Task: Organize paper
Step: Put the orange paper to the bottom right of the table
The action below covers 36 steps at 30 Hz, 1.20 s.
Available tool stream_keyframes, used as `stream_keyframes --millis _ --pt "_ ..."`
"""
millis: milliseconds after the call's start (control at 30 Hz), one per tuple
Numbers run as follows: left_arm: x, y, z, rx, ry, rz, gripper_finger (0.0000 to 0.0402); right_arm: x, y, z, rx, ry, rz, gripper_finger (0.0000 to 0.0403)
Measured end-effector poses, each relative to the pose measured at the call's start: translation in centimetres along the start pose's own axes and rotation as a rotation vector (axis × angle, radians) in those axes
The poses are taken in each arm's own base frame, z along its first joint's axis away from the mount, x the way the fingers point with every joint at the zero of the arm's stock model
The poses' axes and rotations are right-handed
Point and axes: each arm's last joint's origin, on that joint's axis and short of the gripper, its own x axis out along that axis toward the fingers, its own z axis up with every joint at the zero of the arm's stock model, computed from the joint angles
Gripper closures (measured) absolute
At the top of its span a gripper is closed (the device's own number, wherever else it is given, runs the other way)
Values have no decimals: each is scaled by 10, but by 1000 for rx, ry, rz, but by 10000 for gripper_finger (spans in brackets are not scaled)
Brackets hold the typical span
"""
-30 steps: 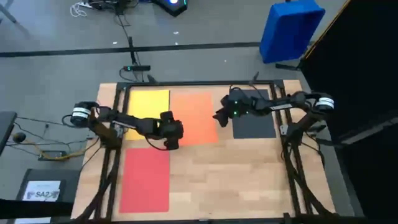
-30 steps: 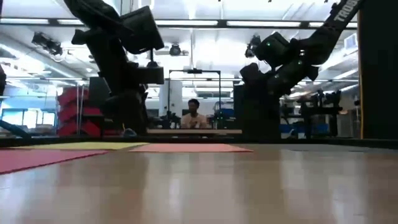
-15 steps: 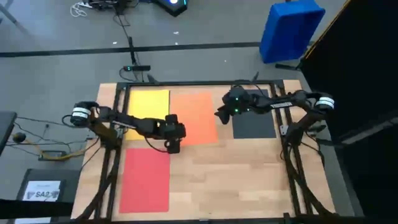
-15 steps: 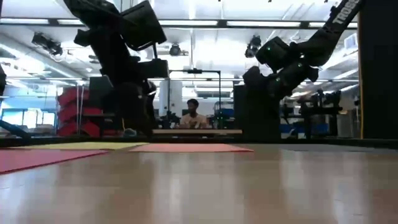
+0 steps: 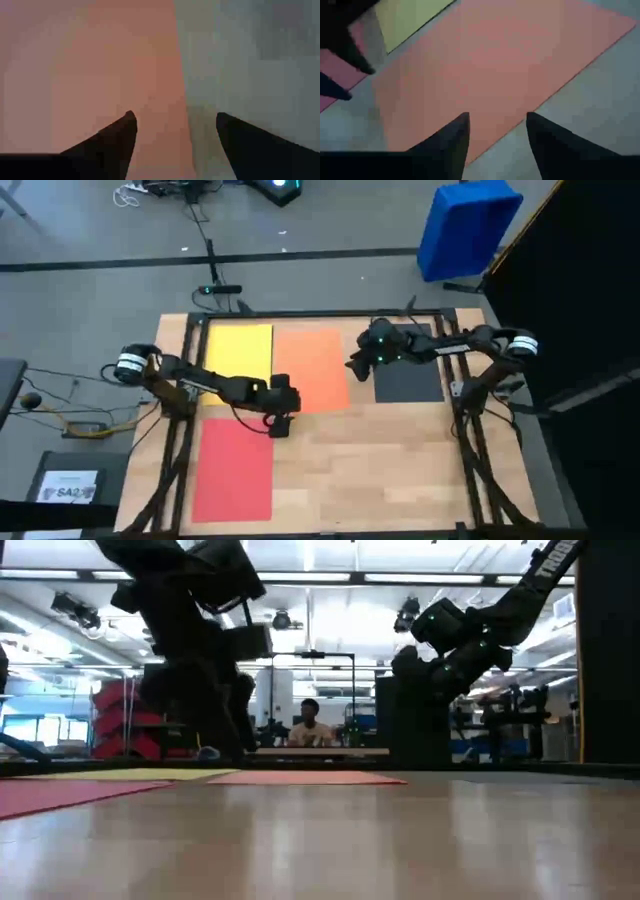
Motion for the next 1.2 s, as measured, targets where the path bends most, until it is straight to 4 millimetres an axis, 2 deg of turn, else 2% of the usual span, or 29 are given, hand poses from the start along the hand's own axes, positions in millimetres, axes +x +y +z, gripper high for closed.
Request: stream_keyframes --millis 367,767,933,1200 --pt "19 -2 -5 -93 63 -7 147 2 14 -3 -22 -1 36 234" --pt "25 15 -8 -213 96 -74 163 3 18 -8 27 45 69 233" --pt "26 16 -8 -197 99 -69 191 3 18 -8 29 48 70 233" --pt "26 16 -8 -175 92 -67 264 3 19 -9 33 73 101 233"
